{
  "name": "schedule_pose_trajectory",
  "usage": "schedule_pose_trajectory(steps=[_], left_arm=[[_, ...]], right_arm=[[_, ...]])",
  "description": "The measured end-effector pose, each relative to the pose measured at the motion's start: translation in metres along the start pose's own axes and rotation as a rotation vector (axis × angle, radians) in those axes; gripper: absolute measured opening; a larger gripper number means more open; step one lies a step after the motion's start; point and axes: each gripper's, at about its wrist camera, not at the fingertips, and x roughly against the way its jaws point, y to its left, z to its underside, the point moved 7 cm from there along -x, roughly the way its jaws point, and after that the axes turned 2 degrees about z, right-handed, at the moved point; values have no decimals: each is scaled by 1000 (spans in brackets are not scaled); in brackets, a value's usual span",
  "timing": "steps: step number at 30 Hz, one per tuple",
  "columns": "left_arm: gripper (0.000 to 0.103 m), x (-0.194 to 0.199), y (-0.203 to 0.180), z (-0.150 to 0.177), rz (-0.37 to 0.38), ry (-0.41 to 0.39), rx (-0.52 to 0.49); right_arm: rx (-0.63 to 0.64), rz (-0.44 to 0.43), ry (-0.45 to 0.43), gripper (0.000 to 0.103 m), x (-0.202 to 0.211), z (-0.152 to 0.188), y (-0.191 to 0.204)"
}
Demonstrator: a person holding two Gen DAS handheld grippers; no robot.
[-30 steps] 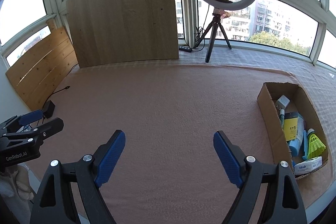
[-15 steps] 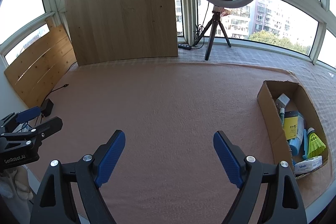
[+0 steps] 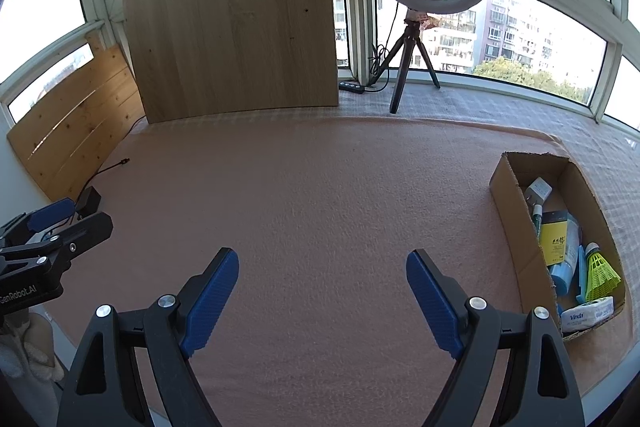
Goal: Organize objects
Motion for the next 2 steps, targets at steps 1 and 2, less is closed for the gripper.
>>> schedule_pose_trajectory(steps=[1, 2], left_arm=[[97, -1, 0, 1, -4, 7, 0], [97, -2, 1, 2, -9, 13, 6]], right_arm=[[1, 1, 0, 83, 0, 0, 0], [0, 0, 1, 83, 0, 1, 0]])
